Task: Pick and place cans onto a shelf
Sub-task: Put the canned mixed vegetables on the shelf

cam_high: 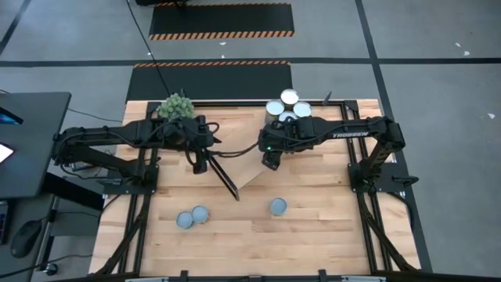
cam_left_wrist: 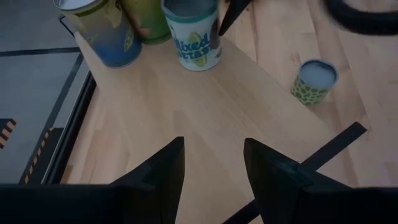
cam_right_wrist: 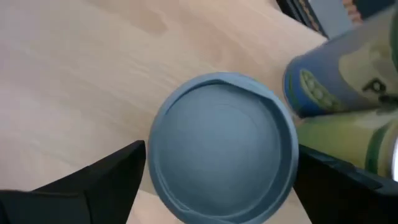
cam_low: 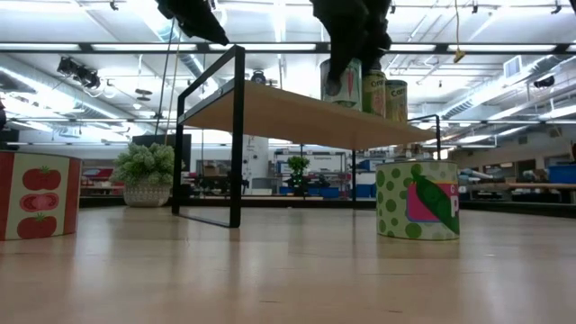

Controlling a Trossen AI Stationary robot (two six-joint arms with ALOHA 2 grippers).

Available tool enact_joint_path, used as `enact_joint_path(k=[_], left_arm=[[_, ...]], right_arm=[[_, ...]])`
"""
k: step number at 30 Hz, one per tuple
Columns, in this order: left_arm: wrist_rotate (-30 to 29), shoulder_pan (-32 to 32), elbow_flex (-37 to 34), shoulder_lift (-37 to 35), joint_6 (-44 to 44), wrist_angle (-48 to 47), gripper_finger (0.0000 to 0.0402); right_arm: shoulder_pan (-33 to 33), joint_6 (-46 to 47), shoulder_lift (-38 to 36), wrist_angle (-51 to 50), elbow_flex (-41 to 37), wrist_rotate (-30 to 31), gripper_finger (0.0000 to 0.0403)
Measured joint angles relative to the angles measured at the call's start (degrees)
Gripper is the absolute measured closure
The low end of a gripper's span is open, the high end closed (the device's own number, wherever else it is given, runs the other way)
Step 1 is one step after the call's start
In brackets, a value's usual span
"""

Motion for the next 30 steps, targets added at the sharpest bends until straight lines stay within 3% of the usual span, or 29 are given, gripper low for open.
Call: enact_joint_path(k=[12,18,30], left_arm=[[0.7,0.6,0.0,0.0,-0.1,0.0,0.0230],[0.7,0.6,0.0,0.0,-0.1,0.0,0.0230],[0.7,0.6,0.0,0.0,-0.1,0.0,0.0230]], right_arm=[[0.0,-15.4,-0.1,-3.4,0.0,4.9,0.0023],[0.1,-16.3,-0.1,-4.9,0.0,8.8,0.0023],[1.7,-12.8,-0.1,-6.2,0.4,8.9,0.0023]])
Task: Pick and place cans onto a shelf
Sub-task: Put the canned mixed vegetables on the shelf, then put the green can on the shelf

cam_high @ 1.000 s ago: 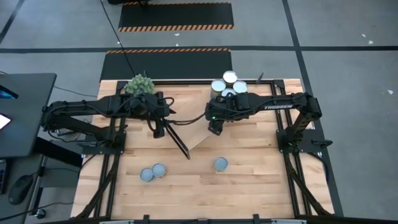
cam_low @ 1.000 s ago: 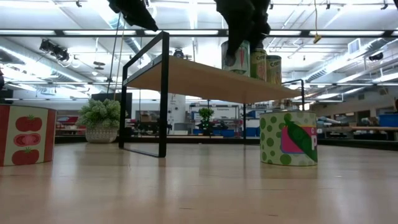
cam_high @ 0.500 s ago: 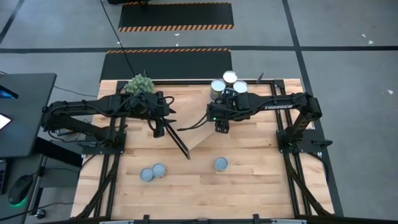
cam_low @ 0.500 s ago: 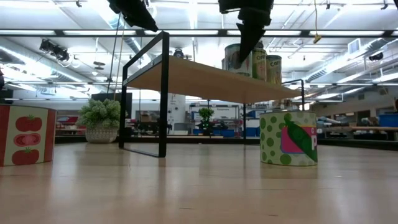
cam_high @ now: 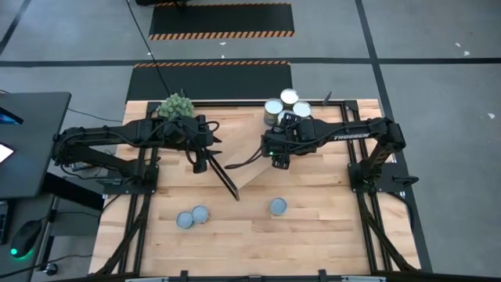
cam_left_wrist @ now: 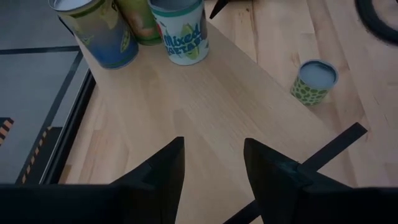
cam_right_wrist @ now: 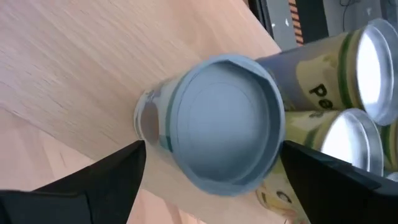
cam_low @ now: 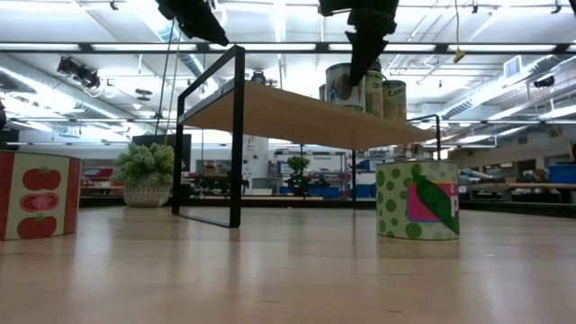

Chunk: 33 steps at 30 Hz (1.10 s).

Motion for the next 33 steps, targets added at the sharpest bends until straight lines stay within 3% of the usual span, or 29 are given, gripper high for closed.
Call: enact_joint_path(k=[9,15,24,26,33], left_arm=[[0.2,0.0,0.0,0.0,0.1,0.1,0.0230],[1.4,0.0,0.0,0.0,0.1,1.9,0.0230],[1.9,0.0,0.0,0.0,-0.5,2.5,0.0230],[2.9,0.0,0.0,0.0,-1.2,2.1,0.0230],[3.5,0.0,-0.1,-2.2,-1.1,0.4,0.0230]], right_arm=[[0.3,4.7,-0.2,-3.7,11.0,-0.2,0.0023],[-4.9,2.5,-0.3,1.0,20.0,-1.1,0.0024],[-11.8,-1.7,1.0,9.9,20.8,-8.9,0.0029],[-11.9,-2.7,1.3,9.8,20.8,-9.5,0.0029],[-8.0,-7.4,2.7,11.0,20.8,-20.5,0.0029]])
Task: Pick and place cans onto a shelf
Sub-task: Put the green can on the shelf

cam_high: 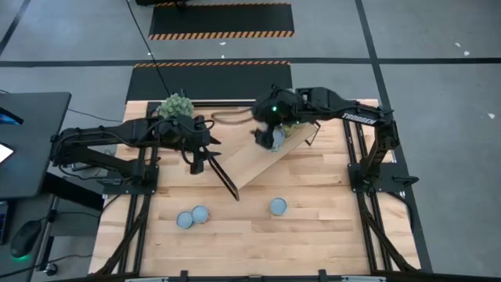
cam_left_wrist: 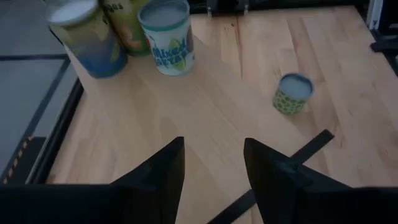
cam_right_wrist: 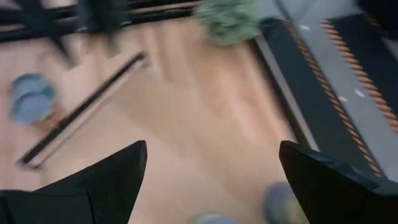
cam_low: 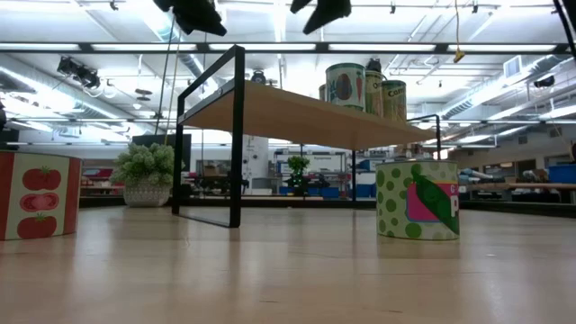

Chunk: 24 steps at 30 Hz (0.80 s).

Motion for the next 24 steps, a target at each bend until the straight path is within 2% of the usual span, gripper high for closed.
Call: enact_joint_path(k=[5,10,14,18,24], left_arm=[[2.7,-0.9,0.0,-4.0,-0.1,-3.6,0.0230],[2.8,-1.7,0.0,-7.6,-0.4,-8.8,0.0230],[1.7,-1.6,0.0,-8.5,-0.4,-9.8,0.0230],[0.8,-1.6,0.0,-8.6,0.8,-9.9,0.0230],[0.8,-1.6,0.0,-8.6,1.1,-10.0,0.0230]], right_arm=[[5.1,-0.1,1.4,-1.3,0.0,-2.7,0.0029],[12.5,0.0,2.3,-6.0,-0.3,-3.1,0.0029],[15.8,2.9,3.4,-10.2,-1.0,-3.0,0.0029],[17.3,7.4,3.1,-8.6,-6.5,-3.6,0.0029],[20.5,7.9,2.9,-5.3,-15.6,-5.2,0.0029]])
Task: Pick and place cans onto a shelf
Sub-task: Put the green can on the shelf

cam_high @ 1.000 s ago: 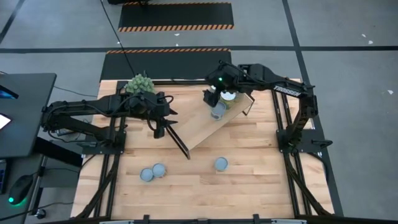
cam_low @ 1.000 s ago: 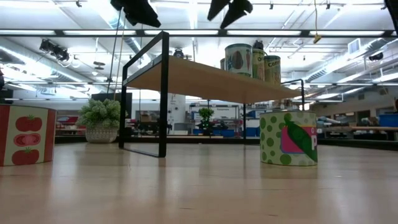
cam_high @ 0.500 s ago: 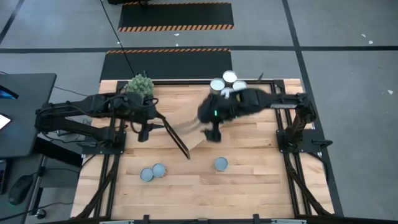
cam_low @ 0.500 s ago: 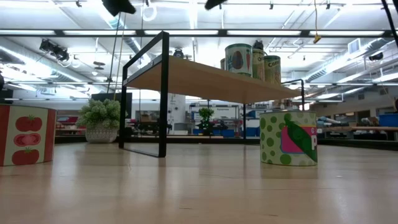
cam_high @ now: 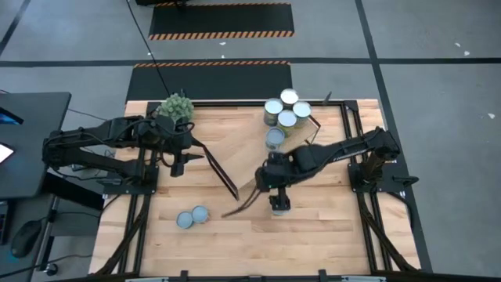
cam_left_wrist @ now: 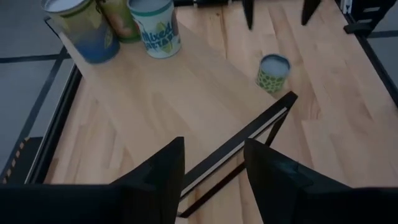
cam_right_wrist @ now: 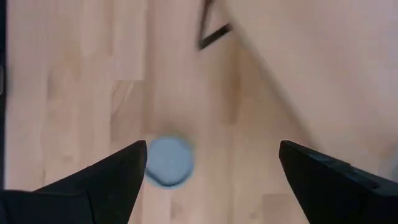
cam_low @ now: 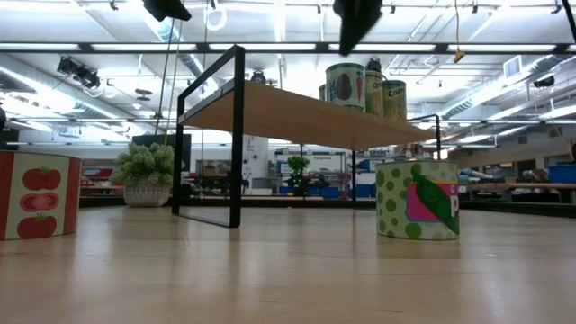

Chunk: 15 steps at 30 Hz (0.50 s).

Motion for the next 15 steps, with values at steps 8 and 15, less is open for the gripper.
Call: enact_joint_path(k=[8,15], left_arm=[[-0.8,0.0,0.0,0.0,-0.3,-3.1,0.0230],[-0.9,0.0,0.0,0.0,-1.0,-3.9,0.0230]], right_arm=[[1.7,1.0,0.0,9.0,-12.1,-3.3,0.0028],[1.3,0.0,0.0,18.1,-20.0,-7.7,0.0027]])
